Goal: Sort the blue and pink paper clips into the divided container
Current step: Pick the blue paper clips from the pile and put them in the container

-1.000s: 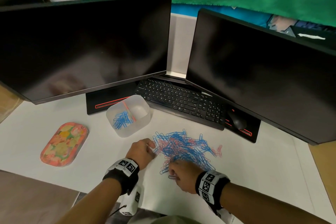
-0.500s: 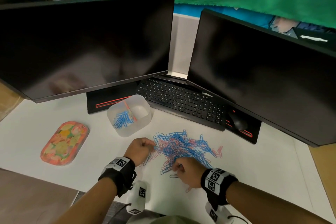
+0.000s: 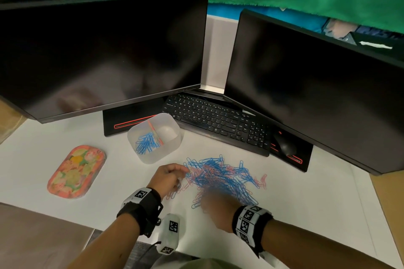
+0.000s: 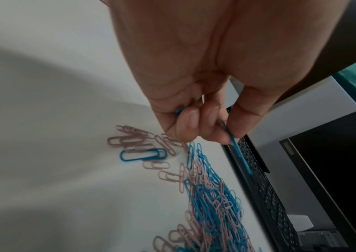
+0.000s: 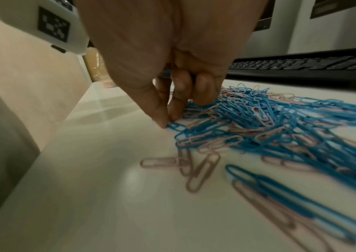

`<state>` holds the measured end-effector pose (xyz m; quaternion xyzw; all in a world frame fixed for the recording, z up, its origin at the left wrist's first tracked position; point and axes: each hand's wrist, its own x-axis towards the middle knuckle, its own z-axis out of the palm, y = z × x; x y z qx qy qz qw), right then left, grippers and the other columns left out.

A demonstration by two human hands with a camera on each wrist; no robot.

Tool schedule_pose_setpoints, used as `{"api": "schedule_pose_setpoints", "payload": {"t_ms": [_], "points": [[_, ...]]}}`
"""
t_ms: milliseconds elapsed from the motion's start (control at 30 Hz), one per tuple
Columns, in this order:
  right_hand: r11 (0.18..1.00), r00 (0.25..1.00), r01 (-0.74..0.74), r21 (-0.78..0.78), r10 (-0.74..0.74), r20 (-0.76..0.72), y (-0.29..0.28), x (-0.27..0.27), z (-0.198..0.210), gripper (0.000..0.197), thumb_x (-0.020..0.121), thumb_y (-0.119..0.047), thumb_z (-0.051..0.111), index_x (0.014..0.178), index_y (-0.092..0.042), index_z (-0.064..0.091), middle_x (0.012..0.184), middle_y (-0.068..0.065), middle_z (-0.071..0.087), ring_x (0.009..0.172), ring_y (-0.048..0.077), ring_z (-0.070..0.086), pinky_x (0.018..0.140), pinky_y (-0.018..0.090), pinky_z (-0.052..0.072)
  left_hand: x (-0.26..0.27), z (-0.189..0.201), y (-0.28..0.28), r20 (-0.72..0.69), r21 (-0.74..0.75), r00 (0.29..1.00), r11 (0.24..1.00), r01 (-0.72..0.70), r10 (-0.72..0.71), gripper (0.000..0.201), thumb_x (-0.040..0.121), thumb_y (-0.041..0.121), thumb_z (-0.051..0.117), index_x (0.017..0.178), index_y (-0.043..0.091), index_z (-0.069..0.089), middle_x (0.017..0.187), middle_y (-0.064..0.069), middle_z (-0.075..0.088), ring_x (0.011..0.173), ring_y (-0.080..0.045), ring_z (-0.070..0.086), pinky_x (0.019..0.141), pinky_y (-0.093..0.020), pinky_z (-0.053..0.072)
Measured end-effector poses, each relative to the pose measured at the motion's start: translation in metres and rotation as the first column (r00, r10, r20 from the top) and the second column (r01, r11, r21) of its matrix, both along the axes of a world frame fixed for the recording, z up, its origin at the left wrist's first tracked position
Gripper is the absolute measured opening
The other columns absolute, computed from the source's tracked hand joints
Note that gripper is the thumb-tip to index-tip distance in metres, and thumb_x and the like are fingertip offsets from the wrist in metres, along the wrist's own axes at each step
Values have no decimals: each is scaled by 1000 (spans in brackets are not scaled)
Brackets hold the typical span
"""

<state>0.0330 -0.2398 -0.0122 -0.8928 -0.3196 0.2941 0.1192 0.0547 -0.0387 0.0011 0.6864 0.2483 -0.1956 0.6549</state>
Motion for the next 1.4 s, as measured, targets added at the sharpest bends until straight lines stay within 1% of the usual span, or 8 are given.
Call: {"api": "schedule_pose_setpoints", "payload": {"t_ms": [367, 500, 700, 867, 1000, 1167, 1300, 1400], "points": [[996, 998, -58, -68, 56, -28, 9, 0, 1, 22, 86, -1, 51, 107, -8, 56, 114, 11, 55, 99, 32, 59, 82, 37, 49, -4, 9, 6, -54, -178, 971, 955, -237, 231, 22, 88, -2, 36, 81, 1, 56, 59, -6, 33, 42, -14, 25, 42, -19, 22], [984, 977, 138, 110, -117, -178, 27, 14, 21, 13, 95, -15, 41, 93, -15, 54, 102, 1, 50, 90, 22, 56, 81, 34, 48, 3, 33, 18, -6, -207, 954, 933, -295, 300, 24, 89, -2, 32, 78, 7, 51, 62, -4, 33, 44, -11, 26, 45, -20, 21], [825, 790, 520, 223, -365, -492, 90, 70, 53, 21, 98, -19, 37, 81, -19, 49, 74, -3, 51, 63, 12, 51, 57, 23, 39, 42, 55, 71, 149, 258, 971, 941, -219, 186, 26, 91, 7, 41, 76, 11, 62, 69, -6, 52, 57, -21, 46, 54, -25, 37], [661, 590, 721, 210, -425, -687, 154, 119, 68, 22, 98, -8, 39, 77, -9, 44, 68, 12, 52, 34, 13, 54, 31, 18, 39, 75, 56, 100, 2, 726, 983, 676, 124, -182, 27, 89, 16, 48, 98, 5, 71, 107, -14, 69, 102, -32, 62, 91, -38, 51], [647, 617, 733, 212, -500, -608, 184, 147, 69, 18, 90, -5, 53, 74, -14, 50, 79, 13, 59, 57, 23, 62, 41, 26, 50, 88, 65, 101, -148, 791, 952, 546, 277, -269, 28, 89, 19, 52, 106, 7, 71, 110, -13, 69, 102, -30, 65, 88, -35, 54], [726, 702, 656, 205, -487, -520, 191, 160, 72, 6, 85, -10, 57, 90, -12, 58, 94, 11, 61, 65, 16, 59, 39, 16, 46, 98, 69, 104, -162, 765, 968, 595, 245, -190, 25, 85, 13, 56, 105, 6, 69, 106, -16, 70, 92, -31, 69, 82, -40, 58], [731, 699, 651, 203, -475, -534, 182, 156, 75, 33, 86, -5, 55, 118, 3, 59, 98, 16, 63, 79, 22, 61, 67, 32, 57, 98, 72, 101, -94, 762, 980, 621, 183, -174, 24, 86, 12, 54, 106, 9, 68, 109, -14, 67, 98, -32, 65, 88, -37, 55], [688, 677, 685, 239, -481, -557, 162, 144, 88, 26, 88, 2, 51, 112, 4, 62, 108, 25, 66, 83, 23, 61, 79, 35, 56, 90, 76, 92, 7, 758, 971, 635, 149, -237, 20, 83, 11, 54, 96, 14, 69, 100, -8, 69, 98, -28, 64, 86, -33, 52]]}}
